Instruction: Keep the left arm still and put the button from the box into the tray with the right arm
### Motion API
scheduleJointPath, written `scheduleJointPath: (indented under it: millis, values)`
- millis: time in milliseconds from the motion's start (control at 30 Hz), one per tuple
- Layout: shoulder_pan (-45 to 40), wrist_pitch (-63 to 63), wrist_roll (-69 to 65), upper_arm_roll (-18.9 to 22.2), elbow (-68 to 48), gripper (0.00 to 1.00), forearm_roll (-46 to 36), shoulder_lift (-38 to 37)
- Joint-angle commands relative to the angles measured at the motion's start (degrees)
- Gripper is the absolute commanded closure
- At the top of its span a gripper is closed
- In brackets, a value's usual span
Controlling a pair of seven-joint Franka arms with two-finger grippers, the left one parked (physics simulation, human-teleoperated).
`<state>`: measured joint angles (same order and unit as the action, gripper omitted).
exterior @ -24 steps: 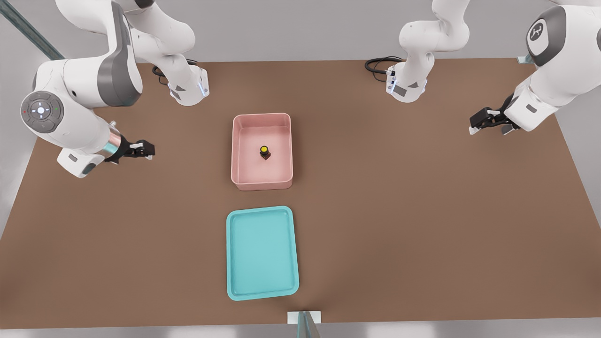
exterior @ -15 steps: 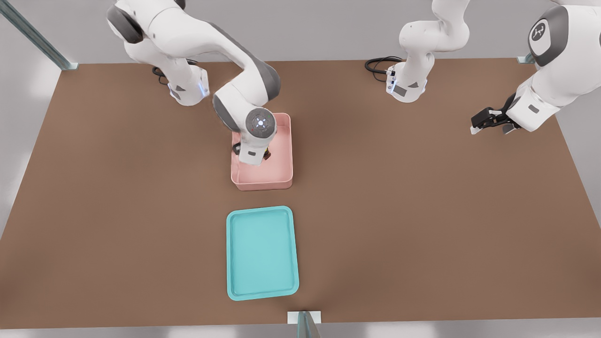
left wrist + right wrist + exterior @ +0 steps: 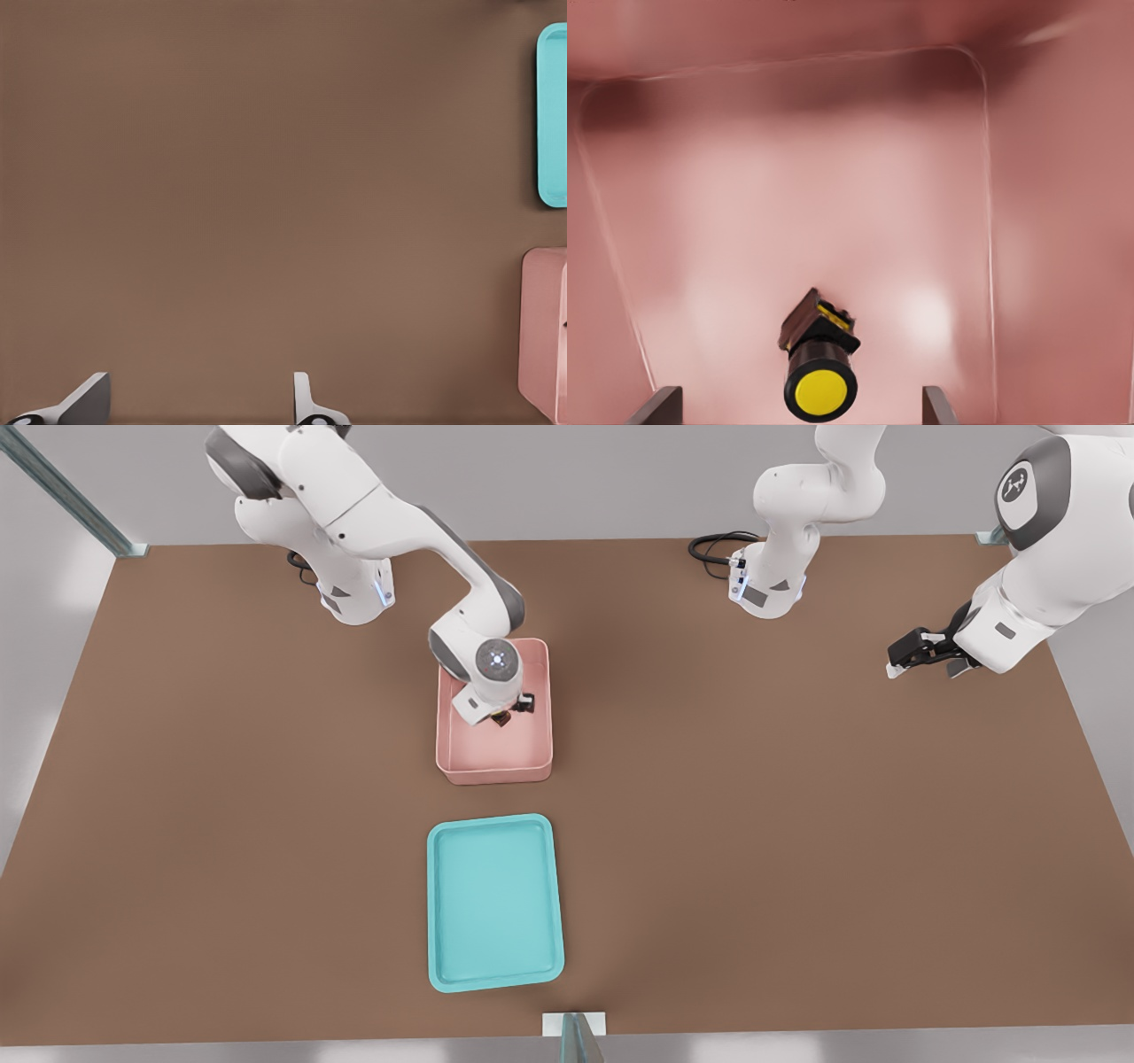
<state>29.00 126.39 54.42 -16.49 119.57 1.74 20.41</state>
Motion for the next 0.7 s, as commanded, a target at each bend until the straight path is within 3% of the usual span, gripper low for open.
scheduleJointPath:
  millis: [0, 667]
  values:
    - [-0.17, 7.29, 42.44, 0.05, 1.19, 0.0, 1.6, 0.07]
    - [-1.66, 20.21, 48.85, -0.65, 8.49, 0.0, -0.24, 2.88]
